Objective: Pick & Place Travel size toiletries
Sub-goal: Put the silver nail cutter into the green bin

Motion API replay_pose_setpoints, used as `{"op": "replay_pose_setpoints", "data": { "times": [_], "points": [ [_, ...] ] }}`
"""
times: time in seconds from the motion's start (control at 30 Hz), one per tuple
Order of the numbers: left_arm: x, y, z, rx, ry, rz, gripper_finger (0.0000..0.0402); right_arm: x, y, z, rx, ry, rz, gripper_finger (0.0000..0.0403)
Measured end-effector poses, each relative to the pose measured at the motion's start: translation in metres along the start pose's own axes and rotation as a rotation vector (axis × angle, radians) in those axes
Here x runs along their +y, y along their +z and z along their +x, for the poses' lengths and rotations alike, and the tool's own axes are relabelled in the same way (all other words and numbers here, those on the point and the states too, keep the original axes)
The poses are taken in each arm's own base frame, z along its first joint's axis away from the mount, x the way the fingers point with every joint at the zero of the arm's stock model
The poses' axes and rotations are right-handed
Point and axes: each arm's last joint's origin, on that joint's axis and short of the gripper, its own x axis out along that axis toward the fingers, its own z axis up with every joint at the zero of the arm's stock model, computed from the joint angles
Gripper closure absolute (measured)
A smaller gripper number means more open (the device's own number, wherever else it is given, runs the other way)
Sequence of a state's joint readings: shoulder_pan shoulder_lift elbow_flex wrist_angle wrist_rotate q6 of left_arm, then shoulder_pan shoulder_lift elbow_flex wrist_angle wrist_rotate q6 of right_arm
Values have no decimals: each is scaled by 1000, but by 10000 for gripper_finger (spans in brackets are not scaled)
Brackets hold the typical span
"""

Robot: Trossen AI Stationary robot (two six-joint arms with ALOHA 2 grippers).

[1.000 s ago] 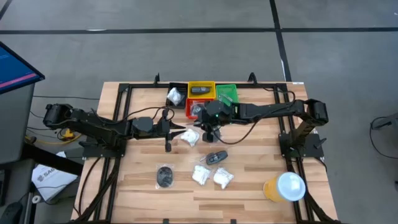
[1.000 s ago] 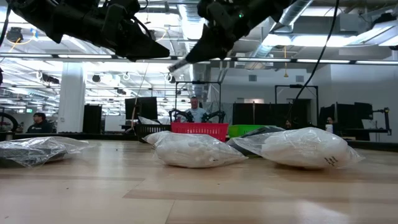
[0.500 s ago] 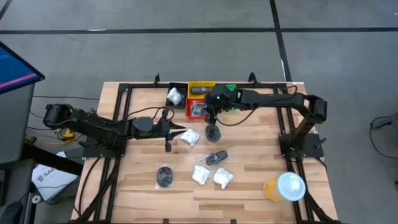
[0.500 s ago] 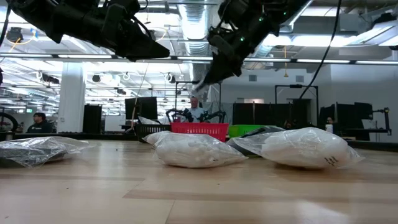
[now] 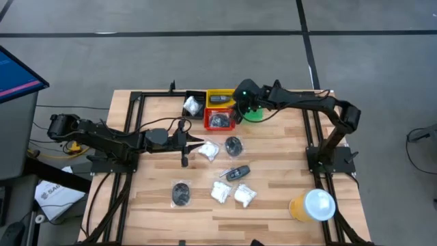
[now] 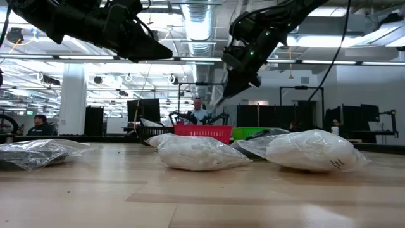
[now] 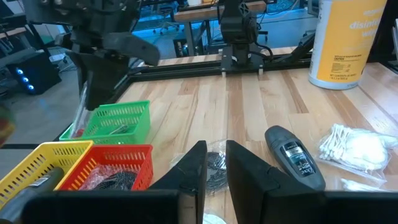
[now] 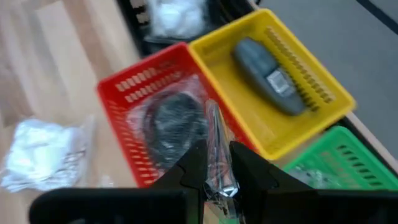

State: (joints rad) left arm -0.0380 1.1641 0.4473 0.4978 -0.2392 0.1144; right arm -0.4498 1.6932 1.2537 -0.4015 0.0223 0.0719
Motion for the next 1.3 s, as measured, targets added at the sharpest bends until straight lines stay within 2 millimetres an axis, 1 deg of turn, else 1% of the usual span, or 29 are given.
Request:
{"op": "replay_pose_setpoints", "data": {
  "times": [0.23, 0.53, 0.7, 0.97, 1.3],
  "points": [
    [0, 0, 0, 0, 0, 0, 350, -27, -1, 0, 18, -51, 88, 360],
    [0, 0, 0, 0, 0, 0, 348, -62, -7, -3, 72, -118, 190, 360],
    [0, 0, 0, 0, -1, 0, 347, -79, -10, -5, 84, -149, 239, 360],
    [0, 0, 0, 0, -1, 0, 347, -93, -15, -6, 112, -177, 289, 360],
    [0, 0, 0, 0, -1, 0, 347, -94, -18, -3, 138, -182, 293, 351]
  ]
}}
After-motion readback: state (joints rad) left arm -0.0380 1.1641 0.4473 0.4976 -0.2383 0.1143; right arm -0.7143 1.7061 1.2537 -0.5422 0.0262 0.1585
